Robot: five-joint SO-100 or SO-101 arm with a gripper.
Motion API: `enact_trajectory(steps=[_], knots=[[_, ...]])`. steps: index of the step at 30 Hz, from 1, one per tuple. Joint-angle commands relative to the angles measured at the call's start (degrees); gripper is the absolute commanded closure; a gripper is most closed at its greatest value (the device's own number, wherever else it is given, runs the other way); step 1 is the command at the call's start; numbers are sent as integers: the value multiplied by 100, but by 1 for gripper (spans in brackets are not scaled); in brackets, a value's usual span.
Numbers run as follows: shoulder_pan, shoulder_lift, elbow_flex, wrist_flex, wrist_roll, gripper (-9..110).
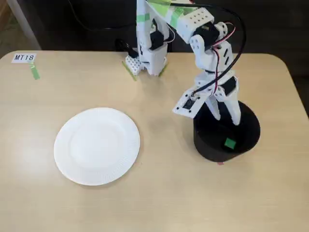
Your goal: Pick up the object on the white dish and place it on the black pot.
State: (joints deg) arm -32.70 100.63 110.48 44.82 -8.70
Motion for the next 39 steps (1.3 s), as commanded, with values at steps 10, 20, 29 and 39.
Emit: enact_trajectory(steps=[10, 20, 29, 39], knots=[[2971, 3472, 677, 1582, 422, 101], [3568, 6311, 3103, 1714, 668, 101], [3533, 7945, 4693, 2030, 615, 101], [3331, 9009, 5783, 2285, 554, 101]])
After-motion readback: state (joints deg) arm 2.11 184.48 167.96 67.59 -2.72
